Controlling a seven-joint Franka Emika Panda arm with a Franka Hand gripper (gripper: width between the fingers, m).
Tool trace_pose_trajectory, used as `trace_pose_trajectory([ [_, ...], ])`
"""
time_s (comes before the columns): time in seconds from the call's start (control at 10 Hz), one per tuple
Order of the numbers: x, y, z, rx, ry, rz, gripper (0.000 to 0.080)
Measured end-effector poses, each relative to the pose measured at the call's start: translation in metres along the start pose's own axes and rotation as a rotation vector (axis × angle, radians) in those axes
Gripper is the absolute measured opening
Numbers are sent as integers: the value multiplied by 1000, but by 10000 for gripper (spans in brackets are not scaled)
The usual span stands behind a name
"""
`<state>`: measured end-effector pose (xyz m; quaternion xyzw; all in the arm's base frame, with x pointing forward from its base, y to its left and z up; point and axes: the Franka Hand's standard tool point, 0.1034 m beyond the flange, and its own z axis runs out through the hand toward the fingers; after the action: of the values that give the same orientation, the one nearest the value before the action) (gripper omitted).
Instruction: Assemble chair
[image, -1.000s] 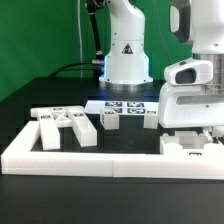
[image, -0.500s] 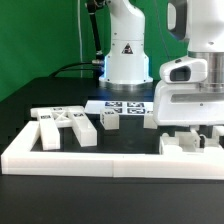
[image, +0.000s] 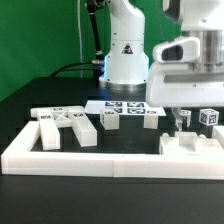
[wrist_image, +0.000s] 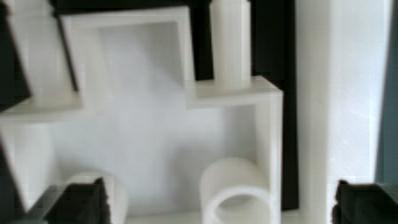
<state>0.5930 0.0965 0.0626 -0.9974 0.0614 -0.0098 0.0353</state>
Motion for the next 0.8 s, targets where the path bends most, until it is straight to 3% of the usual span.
trace_pose_trajectory([
  [0.2,-22,9,-10,-8,-16,27,648],
  [0.5,-71,45,3,-35,-33,28,648],
  [0.8,-66,40,1,-33,-32,19,648],
])
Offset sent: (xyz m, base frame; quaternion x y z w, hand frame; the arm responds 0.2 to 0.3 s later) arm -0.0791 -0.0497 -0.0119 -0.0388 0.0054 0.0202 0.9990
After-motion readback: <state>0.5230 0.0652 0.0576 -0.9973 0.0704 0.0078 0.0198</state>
